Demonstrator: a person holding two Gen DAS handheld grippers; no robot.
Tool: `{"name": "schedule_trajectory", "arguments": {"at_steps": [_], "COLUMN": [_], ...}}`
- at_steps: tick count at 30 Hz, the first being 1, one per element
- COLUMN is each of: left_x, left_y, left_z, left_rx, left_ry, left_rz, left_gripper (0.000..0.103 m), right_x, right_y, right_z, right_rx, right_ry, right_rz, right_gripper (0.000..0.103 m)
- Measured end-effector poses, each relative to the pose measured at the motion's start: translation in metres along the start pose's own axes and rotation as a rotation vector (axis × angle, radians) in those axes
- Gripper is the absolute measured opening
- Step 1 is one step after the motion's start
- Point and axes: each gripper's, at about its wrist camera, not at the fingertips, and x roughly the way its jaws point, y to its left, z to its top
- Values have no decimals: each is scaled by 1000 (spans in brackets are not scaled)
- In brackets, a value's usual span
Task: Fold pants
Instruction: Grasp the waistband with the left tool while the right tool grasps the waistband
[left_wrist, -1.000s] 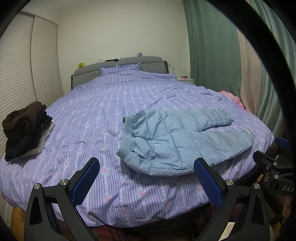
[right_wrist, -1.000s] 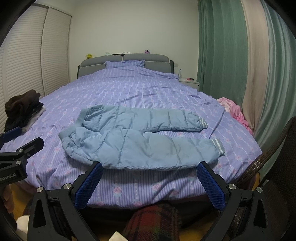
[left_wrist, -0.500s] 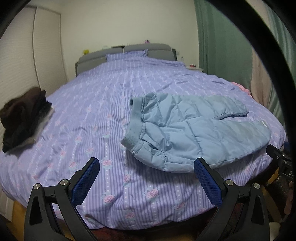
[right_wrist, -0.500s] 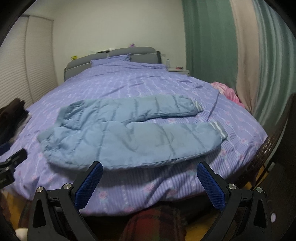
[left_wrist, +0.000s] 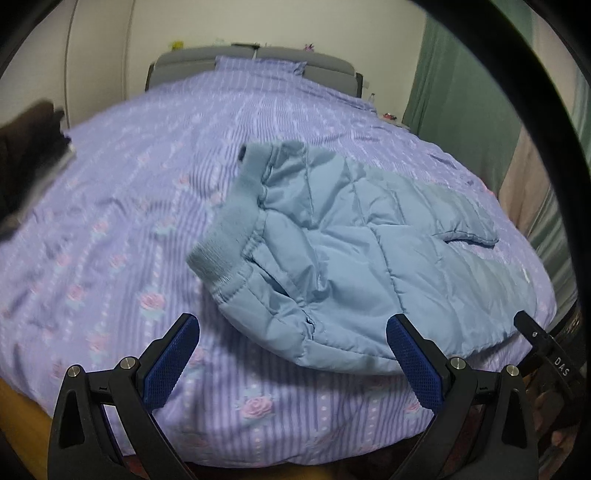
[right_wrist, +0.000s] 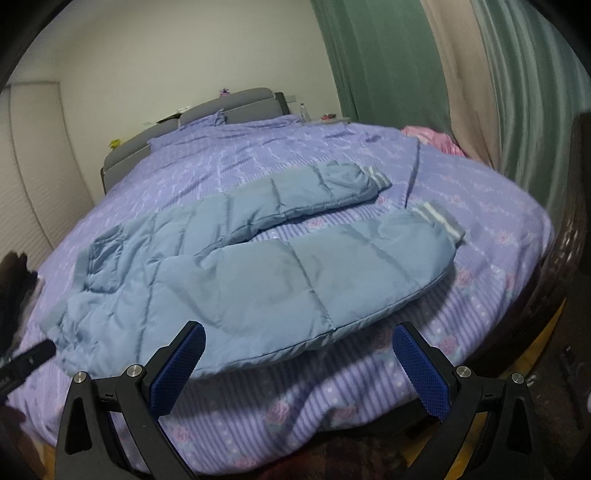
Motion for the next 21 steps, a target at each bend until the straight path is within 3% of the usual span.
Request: {"name": "schedule_trajectory", "arguments": {"at_steps": [6,8,14,17,21], "left_x": [21,28,34,25,11], "left_y": [9,9,16,27,37], "left_z": [3,5,13,18,26], "left_rx": [-59,-65,-101,-129,-132], "left_ry": [42,51,63,29,-28], "left_rz": [-36,-50,-64,-74,-43], "left_gripper": [82,72,24,17,14], "right_x": [28,36,45,31,4], "right_y": [-29,-35,-29,-19,5], "right_z": [5,7,13,21,36], "right_rx": [163,200,175,122,40], "right_ry": [46,59,72,29,-47], "right_rz": [10,12,22,16,56], "right_gripper": [86,83,39,19,16]}}
